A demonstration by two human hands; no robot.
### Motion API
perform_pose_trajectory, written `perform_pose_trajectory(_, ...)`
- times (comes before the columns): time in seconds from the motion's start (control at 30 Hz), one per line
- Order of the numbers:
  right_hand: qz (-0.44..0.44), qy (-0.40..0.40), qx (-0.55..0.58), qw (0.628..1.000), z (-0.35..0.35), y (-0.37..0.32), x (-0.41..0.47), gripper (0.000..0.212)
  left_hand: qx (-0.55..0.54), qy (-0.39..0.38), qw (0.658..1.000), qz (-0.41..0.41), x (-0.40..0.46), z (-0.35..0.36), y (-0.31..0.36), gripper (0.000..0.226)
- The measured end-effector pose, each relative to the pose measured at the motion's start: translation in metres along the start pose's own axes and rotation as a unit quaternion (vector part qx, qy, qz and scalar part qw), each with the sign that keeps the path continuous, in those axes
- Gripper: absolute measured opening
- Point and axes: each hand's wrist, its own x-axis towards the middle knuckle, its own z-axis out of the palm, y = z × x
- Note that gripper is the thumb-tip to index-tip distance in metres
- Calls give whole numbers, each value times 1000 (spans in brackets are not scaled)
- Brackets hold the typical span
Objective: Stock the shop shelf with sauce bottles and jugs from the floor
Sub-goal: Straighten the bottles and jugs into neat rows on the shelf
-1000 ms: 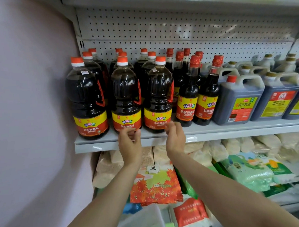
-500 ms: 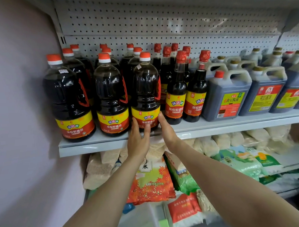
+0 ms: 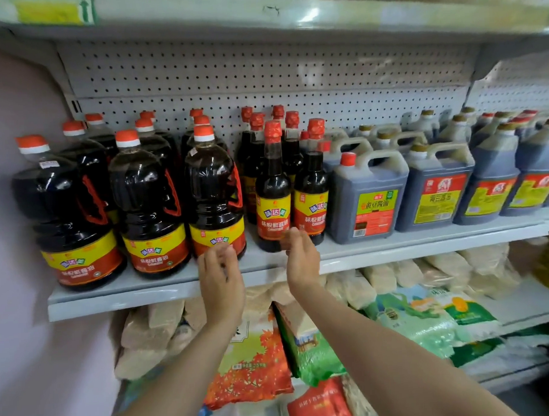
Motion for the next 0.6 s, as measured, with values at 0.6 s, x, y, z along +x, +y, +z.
perform_pose_trajectory(0.6,35,-239,59,969,-35,12,53,41,-5,-182,980,-79,22,82,12,65)
